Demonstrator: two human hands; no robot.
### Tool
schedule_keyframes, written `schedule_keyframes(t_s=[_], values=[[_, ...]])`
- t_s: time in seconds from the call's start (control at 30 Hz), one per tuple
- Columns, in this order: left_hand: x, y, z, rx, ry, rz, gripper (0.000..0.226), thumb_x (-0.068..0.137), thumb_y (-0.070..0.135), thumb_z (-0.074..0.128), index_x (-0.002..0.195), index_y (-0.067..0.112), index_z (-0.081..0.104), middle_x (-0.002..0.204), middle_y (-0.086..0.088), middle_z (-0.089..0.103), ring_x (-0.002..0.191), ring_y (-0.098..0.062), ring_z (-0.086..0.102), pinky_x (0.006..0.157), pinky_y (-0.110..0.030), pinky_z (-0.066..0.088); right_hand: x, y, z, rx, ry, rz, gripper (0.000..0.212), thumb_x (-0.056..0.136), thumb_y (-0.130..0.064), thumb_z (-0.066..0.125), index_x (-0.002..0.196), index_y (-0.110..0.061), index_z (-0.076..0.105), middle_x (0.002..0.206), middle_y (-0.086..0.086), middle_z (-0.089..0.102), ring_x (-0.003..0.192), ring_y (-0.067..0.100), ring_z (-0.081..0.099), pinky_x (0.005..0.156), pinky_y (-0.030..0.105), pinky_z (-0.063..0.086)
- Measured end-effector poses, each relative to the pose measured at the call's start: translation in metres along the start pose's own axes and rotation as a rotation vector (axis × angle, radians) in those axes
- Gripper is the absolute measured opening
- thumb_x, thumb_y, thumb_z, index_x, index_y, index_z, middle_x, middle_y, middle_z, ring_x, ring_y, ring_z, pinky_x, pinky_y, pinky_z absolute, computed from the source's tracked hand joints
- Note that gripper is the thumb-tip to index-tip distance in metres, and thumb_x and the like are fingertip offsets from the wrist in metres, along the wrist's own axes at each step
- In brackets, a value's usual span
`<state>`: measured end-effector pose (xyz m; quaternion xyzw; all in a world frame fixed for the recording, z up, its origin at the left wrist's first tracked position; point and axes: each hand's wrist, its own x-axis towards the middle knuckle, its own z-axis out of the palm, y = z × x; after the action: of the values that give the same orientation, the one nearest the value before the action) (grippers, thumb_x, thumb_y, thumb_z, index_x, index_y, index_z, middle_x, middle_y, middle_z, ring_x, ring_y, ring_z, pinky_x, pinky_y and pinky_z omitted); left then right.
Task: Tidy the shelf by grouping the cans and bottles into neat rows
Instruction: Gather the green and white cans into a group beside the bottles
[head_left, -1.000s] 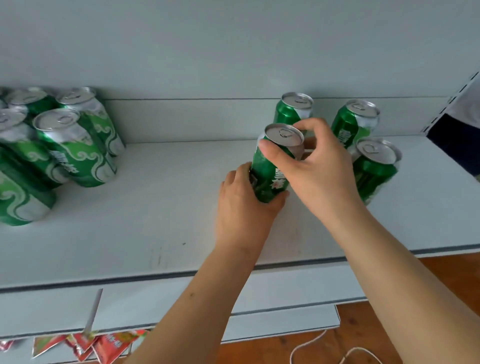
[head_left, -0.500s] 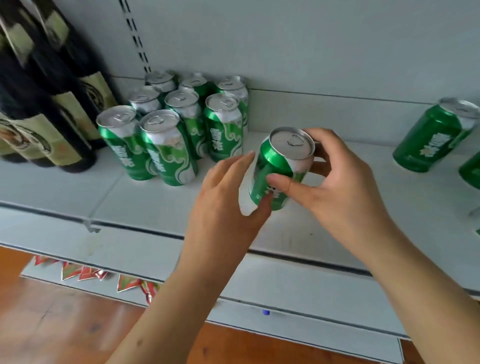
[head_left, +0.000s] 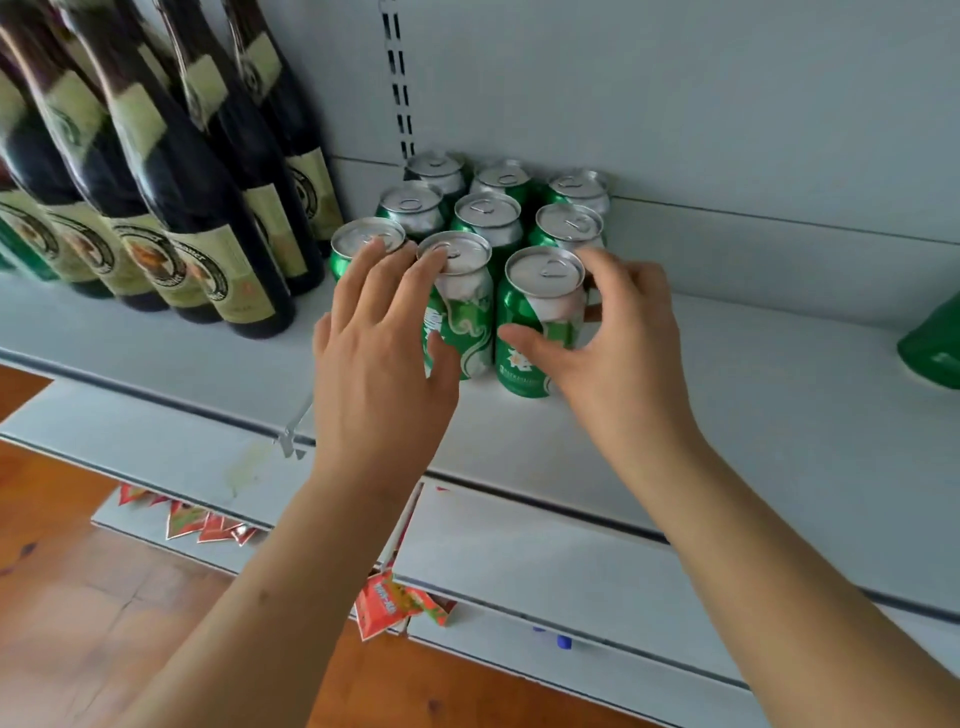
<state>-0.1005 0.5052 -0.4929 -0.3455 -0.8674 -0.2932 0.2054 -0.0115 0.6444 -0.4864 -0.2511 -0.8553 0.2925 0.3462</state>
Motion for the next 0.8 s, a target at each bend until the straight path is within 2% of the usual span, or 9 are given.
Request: schedule_keyframes(t_s=[0.1, 0.2, 0.27, 0.33, 0.43, 0.5, 0.6, 0.7, 0.8], values=[[0.001, 0.004, -0.002, -0.01, -0.006, -0.009, 0.057, 0.084, 0.01, 0.059, 0.14, 0.016, 0.05, 0.143, -0.003, 0.051, 0.143, -0.026, 0.031, 0.111, -0.046, 0.034, -0.003, 0.002, 0.002, -0.005, -0.023, 0.022, 0.08, 0.069, -0.04, 0.084, 0.134, -0.014, 0.046, 0.124, 0.004, 0.05, 0.105, 0.019, 0.057, 0.08, 0.021, 0.043], [0.004, 0.018, -0.005, -0.007, 0.079, -0.045, 0.048, 0.085, 0.009, 0.057, 0.133, 0.012, 0.057, 0.146, -0.007, 0.048, 0.143, -0.028, 0.032, 0.113, -0.047, 0.033, -0.004, 0.008, -0.009, 0.018, -0.043, 0.029, 0.074, 0.075, -0.042, 0.08, 0.134, -0.014, 0.045, 0.125, 0.003, 0.049, 0.104, 0.02, 0.057, 0.08, 0.03, 0.05], [0.003, 0.04, -0.006, -0.115, 0.189, 0.019, 0.042, 0.085, 0.004, 0.055, 0.126, 0.007, 0.061, 0.142, -0.01, 0.05, 0.14, -0.028, 0.037, 0.115, -0.041, 0.032, -0.006, 0.014, -0.029, 0.012, -0.012, 0.034, 0.063, 0.084, -0.043, 0.071, 0.134, -0.014, 0.047, 0.127, 0.003, 0.048, 0.106, 0.019, 0.056, 0.084, 0.035, 0.052], [-0.006, 0.075, 0.001, -0.293, 0.207, 0.087, 0.039, 0.085, -0.001, 0.054, 0.123, 0.006, 0.061, 0.132, -0.008, 0.056, 0.127, -0.026, 0.05, 0.105, -0.033, 0.041, -0.007, 0.024, -0.059, 0.035, 0.085, 0.022, 0.052, 0.09, -0.038, 0.066, 0.133, -0.012, 0.05, 0.128, 0.002, 0.052, 0.111, 0.016, 0.057, 0.09, 0.039, 0.053], [-0.034, 0.141, 0.028, -0.577, -0.037, 0.036, 0.037, 0.088, 0.003, 0.054, 0.124, 0.014, 0.059, 0.117, 0.003, 0.057, 0.107, -0.011, 0.058, 0.089, -0.031, 0.05, -0.013, 0.043, -0.121, 0.001, 0.246, -0.017, 0.038, 0.095, -0.03, 0.06, 0.127, -0.01, 0.056, 0.121, 0.001, 0.06, 0.11, 0.011, 0.06, 0.092, 0.035, 0.053], [-0.057, 0.183, 0.051, -0.682, -0.249, -0.009, 0.041, 0.09, 0.008, 0.058, 0.128, 0.022, 0.056, 0.116, 0.009, 0.057, 0.105, -0.001, 0.058, 0.089, -0.03, 0.052, -0.023, 0.059, -0.168, -0.018, 0.313, -0.015, 0.032, 0.096, -0.024, 0.059, 0.125, -0.009, 0.059, 0.12, 0.001, 0.061, 0.11, 0.007, 0.06, 0.094, 0.025, 0.053], [-0.085, 0.241, 0.079, -0.741, -0.474, -0.034, 0.051, 0.092, 0.023, 0.062, 0.139, 0.03, 0.045, 0.128, 0.016, 0.05, 0.114, 0.003, 0.052, 0.097, -0.021, 0.047, -0.044, 0.086, -0.233, -0.164, 0.424, -0.028, 0.026, 0.096, -0.018, 0.057, 0.12, -0.008, 0.062, 0.119, 0.002, 0.061, 0.11, 0.007, 0.059, 0.094, 0.01, 0.045], [-0.102, 0.292, 0.096, -0.739, -0.593, 0.012, 0.067, 0.09, 0.035, 0.065, 0.149, 0.031, 0.033, 0.139, 0.016, 0.042, 0.123, 0.0, 0.046, 0.1, -0.013, 0.039, -0.068, 0.119, -0.279, -0.386, 0.465, 0.008, 0.025, 0.094, -0.015, 0.06, 0.118, -0.008, 0.064, 0.124, 0.005, 0.059, 0.116, 0.015, 0.054, 0.096, 0.002, 0.031], [-0.11, 0.33, 0.11, -0.713, -0.672, 0.05, 0.088, 0.086, 0.044, 0.068, 0.155, 0.029, 0.016, 0.151, 0.015, 0.029, 0.135, -0.004, 0.035, 0.104, -0.015, 0.032, -0.084, 0.15, -0.303, -0.39, 0.379, 0.163, 0.044, 0.09, -0.035, 0.061, 0.129, -0.016, 0.058, 0.138, 0.004, 0.049, 0.131, 0.019, 0.043, 0.094, -0.007, 0.021]])
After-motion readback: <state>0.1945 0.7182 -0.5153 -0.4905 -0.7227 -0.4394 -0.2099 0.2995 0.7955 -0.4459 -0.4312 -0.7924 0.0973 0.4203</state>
